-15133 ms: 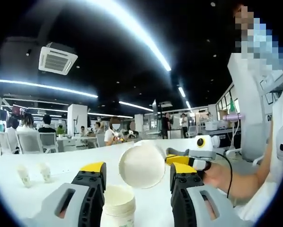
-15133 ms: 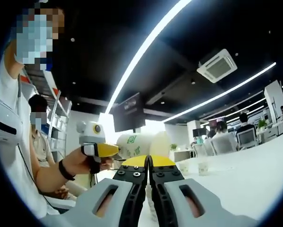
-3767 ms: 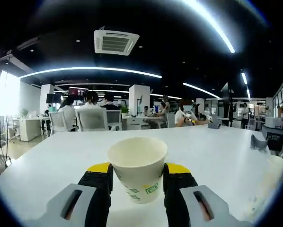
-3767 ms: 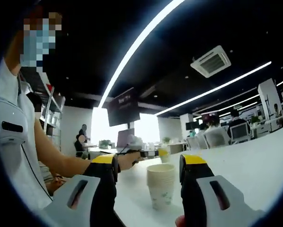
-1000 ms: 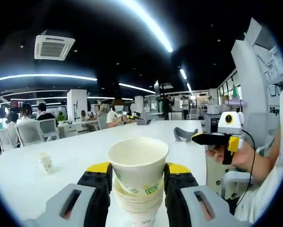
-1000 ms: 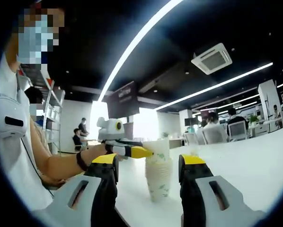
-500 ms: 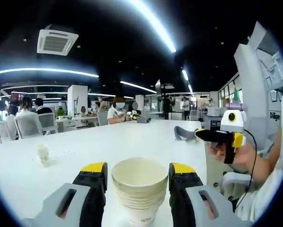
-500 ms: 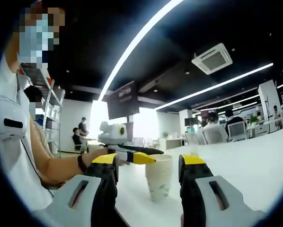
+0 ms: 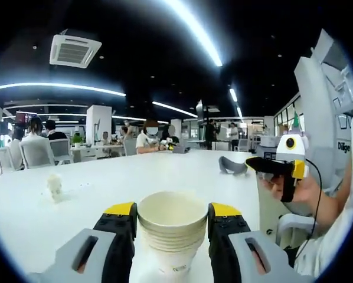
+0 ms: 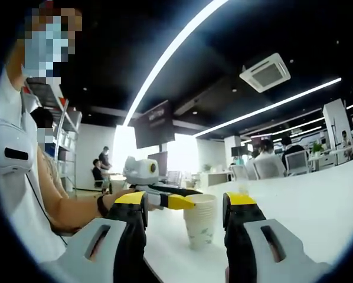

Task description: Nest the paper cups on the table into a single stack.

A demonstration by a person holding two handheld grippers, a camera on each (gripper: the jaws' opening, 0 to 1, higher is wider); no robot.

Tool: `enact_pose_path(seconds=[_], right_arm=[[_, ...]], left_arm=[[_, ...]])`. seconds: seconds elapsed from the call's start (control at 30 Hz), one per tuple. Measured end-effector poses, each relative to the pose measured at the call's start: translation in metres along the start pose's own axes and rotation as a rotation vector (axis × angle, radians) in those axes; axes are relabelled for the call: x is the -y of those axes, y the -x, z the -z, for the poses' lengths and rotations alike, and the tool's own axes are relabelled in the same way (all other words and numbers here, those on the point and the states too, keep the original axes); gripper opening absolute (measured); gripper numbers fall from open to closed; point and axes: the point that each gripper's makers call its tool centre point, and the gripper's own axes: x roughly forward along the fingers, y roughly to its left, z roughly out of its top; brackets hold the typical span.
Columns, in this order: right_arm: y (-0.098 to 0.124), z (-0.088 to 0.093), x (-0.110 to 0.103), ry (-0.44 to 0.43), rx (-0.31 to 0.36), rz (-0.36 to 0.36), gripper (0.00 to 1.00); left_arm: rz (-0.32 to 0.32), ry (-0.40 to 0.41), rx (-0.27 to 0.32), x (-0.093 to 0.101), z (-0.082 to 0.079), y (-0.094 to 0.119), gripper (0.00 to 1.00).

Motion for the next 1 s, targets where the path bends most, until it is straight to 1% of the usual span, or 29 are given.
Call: enact_pose_path(seconds=[0.1, 0.23, 0.37, 0.57, 0.63, 0.7, 0.73, 0.87, 0.97, 1.0], right_arm=[[0.000, -0.001, 0.000, 0.002, 0.002, 0.000, 0.53], [0.001, -0.001, 0.000, 0.005, 0.002, 0.002, 0.53], [0.000, -0.002, -0.002, 0.008, 0.002, 0.000, 0.53], [-0.001, -0.001, -0.002, 0.006, 0.001, -0.001, 0.53], [-0.001, -0.001, -0.002, 0.006, 0.001, -0.002, 0.53], [-0.001, 0.000, -0.002, 0.004, 0.000, -0.001, 0.53], [-0.001, 0.001, -0.002, 0.003, -0.001, -0.002, 0.53], [-0.002, 0.002, -0.002, 0.000, -0.001, -0.003, 0.53], [-0.002, 0.003, -0.001, -0.002, -0.003, -0.004, 0.53], [-0.002, 0.004, -0.001, -0.003, -0.003, -0.004, 0.53]], left_arm=[[-0.002, 0.006, -0.023, 0.001, 0.010, 0.000, 0.51], [0.001, 0.018, -0.029, 0.002, 0.017, 0.001, 0.51], [0.005, 0.040, -0.065, 0.003, 0.030, 0.002, 0.50], [0.020, 0.051, -0.095, 0.005, 0.036, 0.010, 0.48], [0.037, 0.067, -0.088, 0.007, 0.034, 0.015, 0.51], [0.064, 0.098, -0.097, 0.010, 0.034, 0.018, 0.59], [0.060, 0.097, -0.099, 0.009, 0.035, 0.018, 0.61], [0.032, 0.079, -0.109, -0.001, 0.038, 0.028, 0.62], [0.009, 0.089, -0.106, -0.016, 0.040, 0.033, 0.61], [-0.015, 0.081, -0.117, -0.027, 0.044, 0.034, 0.61]])
